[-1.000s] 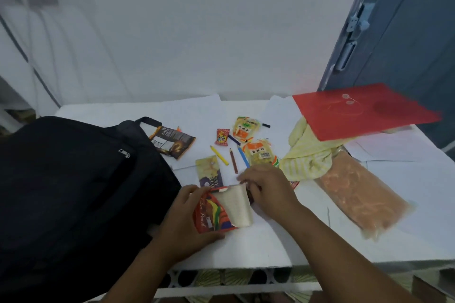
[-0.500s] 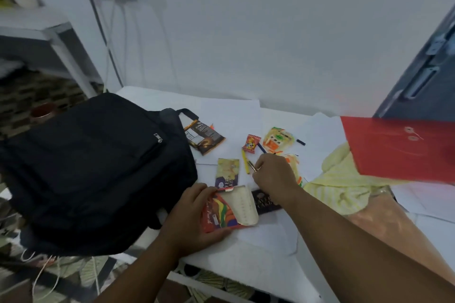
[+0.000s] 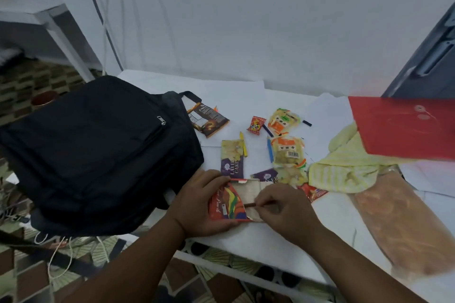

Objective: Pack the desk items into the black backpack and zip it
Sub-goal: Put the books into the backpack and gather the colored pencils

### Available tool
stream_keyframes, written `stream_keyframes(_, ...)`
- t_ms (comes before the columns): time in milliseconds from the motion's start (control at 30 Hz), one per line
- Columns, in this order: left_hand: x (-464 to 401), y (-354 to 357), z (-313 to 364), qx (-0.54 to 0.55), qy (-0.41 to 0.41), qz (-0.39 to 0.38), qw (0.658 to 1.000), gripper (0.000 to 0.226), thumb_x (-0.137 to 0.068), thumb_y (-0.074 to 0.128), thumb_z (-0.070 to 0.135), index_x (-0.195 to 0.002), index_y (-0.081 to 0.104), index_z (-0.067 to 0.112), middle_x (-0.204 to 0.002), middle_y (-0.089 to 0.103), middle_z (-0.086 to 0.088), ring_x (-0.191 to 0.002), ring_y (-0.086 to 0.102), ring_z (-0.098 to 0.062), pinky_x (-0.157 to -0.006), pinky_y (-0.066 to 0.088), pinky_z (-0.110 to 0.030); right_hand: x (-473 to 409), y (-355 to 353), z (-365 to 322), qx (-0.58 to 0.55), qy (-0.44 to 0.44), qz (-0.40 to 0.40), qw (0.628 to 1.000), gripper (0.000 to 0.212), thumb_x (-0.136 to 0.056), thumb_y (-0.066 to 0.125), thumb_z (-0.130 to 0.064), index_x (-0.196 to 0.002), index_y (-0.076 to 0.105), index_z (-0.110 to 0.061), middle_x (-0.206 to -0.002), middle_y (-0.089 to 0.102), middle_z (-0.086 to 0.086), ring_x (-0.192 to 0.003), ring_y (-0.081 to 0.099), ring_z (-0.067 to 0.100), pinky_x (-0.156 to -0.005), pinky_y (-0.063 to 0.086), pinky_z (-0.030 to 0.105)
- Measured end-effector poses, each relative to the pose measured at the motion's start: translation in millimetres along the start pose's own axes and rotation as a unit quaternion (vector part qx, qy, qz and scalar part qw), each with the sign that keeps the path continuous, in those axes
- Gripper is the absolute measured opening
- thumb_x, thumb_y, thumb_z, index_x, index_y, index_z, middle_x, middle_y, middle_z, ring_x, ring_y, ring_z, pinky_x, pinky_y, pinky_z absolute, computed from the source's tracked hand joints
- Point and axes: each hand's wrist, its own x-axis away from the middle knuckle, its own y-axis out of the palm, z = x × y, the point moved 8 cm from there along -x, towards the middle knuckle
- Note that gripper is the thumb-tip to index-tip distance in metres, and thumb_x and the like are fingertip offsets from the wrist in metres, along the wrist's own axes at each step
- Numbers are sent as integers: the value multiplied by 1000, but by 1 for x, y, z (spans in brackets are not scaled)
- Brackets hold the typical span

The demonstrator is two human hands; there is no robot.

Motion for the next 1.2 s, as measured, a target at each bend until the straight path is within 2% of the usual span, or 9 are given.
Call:
stream_keyframes(100,-2,2,0,-10,3,-11,1000,95,-69,66,84,-138,54,20,-131,52,2,-114,50,-14,-95,49,-36,13,8,4,70,-24,7,997,12,-78,74,-18,-86,77,-26,-92,71,-13,-95,62,3,-80,50,25)
stream_keyframes(200,-2,4,-2,-9,4,-17,1000,96,-69,66,84,-139,53,20,-131,50,2,-115,48,-14,-98,47,-35,18,9,-7,145,-73,26,986,15,-79,69,-21,-86,78,-30,-98,71,-17,-105,58,10,-89,38,36)
stream_keyframes(300,-2,6,-4,-3,1,-21,1000,97,-68,65,86,-139,52,21,-131,49,3,-115,47,-13,-99,47,-35,21,9,-15,176,-98,25,979,26,-80,65,-16,-91,78,-35,-102,64,-11,-103,54,16,-85,31,40)
stream_keyframes(367,-3,6,-5,2,1,-17,1000,97,-67,66,85,-138,53,21,-130,49,3,-114,47,-12,-97,48,-35,23,14,-19,181,-120,8,976,32,-82,58,-12,-97,78,-31,-94,63,-11,-93,54,16,-81,31,39)
stream_keyframes(467,-3,6,-7,12,2,-11,1000,96,-67,67,84,-137,54,20,-128,49,2,-114,47,-14,-97,49,-37,20,11,-15,155,-84,27,984,34,-78,54,-6,-103,72,-20,-88,60,-13,-87,53,13,-81,30,32)
stream_keyframes(667,-3,7,-9,14,10,-3,1000,96,-67,68,83,-136,55,17,-125,51,-1,-113,49,-19,-96,50,-41,18,13,-22,180,-94,20,979,20,-73,56,-7,-80,70,-19,-78,62,-10,-80,57,20,-78,32,36)
stream_keyframes(833,-3,9,-10,4,1,-9,1000,97,-67,66,84,-137,53,19,-128,50,0,-114,48,-16,-97,49,-38,20,20,-24,164,-130,-14,978,26,-77,66,0,-97,71,-15,-85,65,-6,-87,56,18,-80,31,31)
stream_keyframes(1033,-3,8,-9,-2,-18,-26,1000,98,-68,62,86,-140,50,21,-132,47,2,-118,44,-12,-99,47,-35,21,20,-17,131,-130,-33,982,26,-80,63,-3,-101,67,-17,-89,64,2,-89,58,21,-83,41,32)
stream_keyframes(1200,-3,8,-8,0,-17,-19,1000,96,-69,65,84,-140,51,21,-132,48,2,-119,43,-11,-100,44,-31,17,6,-7,75,-68,39,994,29,-82,54,1,-101,59,-20,-92,59,-10,-89,48,4,-86,35,15)
